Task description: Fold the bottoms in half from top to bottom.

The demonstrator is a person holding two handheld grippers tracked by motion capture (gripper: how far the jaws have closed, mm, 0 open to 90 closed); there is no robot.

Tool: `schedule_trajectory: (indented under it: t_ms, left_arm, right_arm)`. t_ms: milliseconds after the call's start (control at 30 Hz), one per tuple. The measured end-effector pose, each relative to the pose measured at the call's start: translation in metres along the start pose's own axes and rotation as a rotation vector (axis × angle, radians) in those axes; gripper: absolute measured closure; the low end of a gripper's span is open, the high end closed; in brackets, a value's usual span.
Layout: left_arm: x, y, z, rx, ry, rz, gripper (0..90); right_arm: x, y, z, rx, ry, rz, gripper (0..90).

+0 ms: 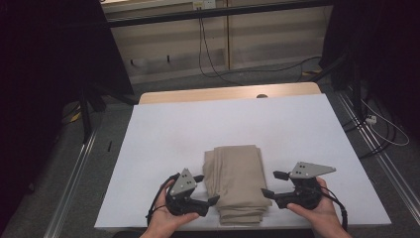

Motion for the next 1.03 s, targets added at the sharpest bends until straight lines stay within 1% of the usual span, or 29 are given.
schedule_trajectory:
  t_ms: [33,67,100,133,167,200,233,300,333,367,400,433,467,533,600,667,700,733,767,800,867,933,1033]
  left_arm:
    - [-0.001,0.007,-0.001,-0.016,-0.003,0.033,13.9]
    - [-0.003,0.013,-0.002,-0.032,-0.013,0.053,11.0]
    - [-0.005,0.019,-0.003,-0.058,-0.021,0.073,8.1]
    - [-0.007,0.025,-0.004,-0.082,-0.033,0.102,7.2]
    - [-0.01,0.03,-0.004,-0.092,-0.047,0.117,6.2]
    - [-0.014,0.033,-0.004,-0.097,-0.056,0.128,6.1]
    - [-0.018,0.036,-0.005,-0.111,-0.068,0.14,6.0]
    - [-0.025,0.04,-0.008,-0.145,-0.091,0.122,5.5]
    - [-0.029,0.042,-0.008,-0.153,-0.106,0.126,5.4]
    - [-0.033,0.045,-0.009,-0.158,-0.108,0.141,5.2]
    - [-0.037,0.049,-0.01,-0.161,-0.115,0.169,5.3]
    - [-0.041,0.052,-0.011,-0.166,-0.132,0.2,5.2]
    - [-0.045,0.055,-0.012,-0.172,-0.142,0.208,5.3]
    - [-0.049,0.059,-0.014,-0.165,-0.151,0.205,5.2]
    - [-0.049,0.066,-0.018,-0.195,-0.134,0.232,4.5]
    - [-0.045,0.07,-0.02,-0.213,-0.116,0.224,4.9]
    - [-0.043,0.071,-0.021,-0.223,-0.103,0.223,4.9]
    - [-0.042,0.071,-0.022,-0.238,-0.101,0.218,4.9]
    - [-0.041,0.072,-0.023,-0.246,-0.084,0.218,5.0]
    - [-0.039,0.071,-0.024,-0.241,-0.077,0.219,5.1]
    - [-0.04,0.071,-0.024,-0.231,-0.075,0.218,5.2]
    - [-0.041,0.07,-0.023,-0.234,-0.086,0.211,5.2]
    - [-0.041,0.07,-0.023,-0.232,-0.082,0.21,5.2]
  right_arm:
    - [-0.001,-0.005,0.001,0.011,-0.009,-0.008,18.5]
    - [-0.002,-0.01,0.003,0.021,-0.022,-0.027,16.5]
    - [-0.004,-0.015,0.004,0.03,-0.034,-0.051,14.5]
    - [-0.005,-0.02,0.004,0.04,-0.043,-0.065,14.0]
    - [-0.007,-0.024,0.005,0.049,-0.057,-0.084,13.4]
    - [-0.009,-0.028,0.006,0.056,-0.07,-0.1,10.7]
    - [-0.011,-0.031,0.007,0.068,-0.078,-0.104,8.3]
    - [-0.017,-0.037,0.008,0.079,-0.109,-0.125,7.1]
    - [-0.02,-0.039,0.008,0.095,-0.118,-0.135,7.2]
    - [-0.023,-0.043,0.009,0.099,-0.129,-0.159,7.1]
    - [-0.026,-0.046,0.009,0.104,-0.143,-0.191,6.9]
    - [-0.028,-0.048,0.009,0.104,-0.148,-0.214,6.5]
    - [-0.03,-0.051,0.009,0.103,-0.153,-0.228,5.7]
    - [-0.032,-0.057,0.008,0.101,-0.166,-0.263,7.1]
    - [-0.033,-0.061,0.008,0.102,-0.181,-0.272,6.4]
    - [-0.03,-0.061,0.007,0.103,-0.178,-0.272,6.6]
    - [-0.028,-0.059,0.007,0.1,-0.17,-0.267,6.7]
    - [-0.027,-0.058,0.006,0.098,-0.158,-0.268,6.4]
    - [-0.026,-0.058,0.005,0.1,-0.148,-0.277,6.7]
    - [-0.025,-0.058,0.004,0.098,-0.139,-0.28,7.1]
    - [-0.025,-0.058,0.003,0.111,-0.137,-0.27,6.7]
    - [-0.026,-0.059,0.004,0.118,-0.145,-0.268,6.7]
    - [-0.026,-0.061,0.004,0.123,-0.143,-0.271,6.8]
Point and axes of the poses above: each handheld gripper's, and its own axes: x roughly forward along the jaws, z roughly out of its top, y roughly to its left, the point moved 7 cm from there along x, roughly forward along the jaws, and after that the axes turned 10 degrees about x, right-handed, at the moved point
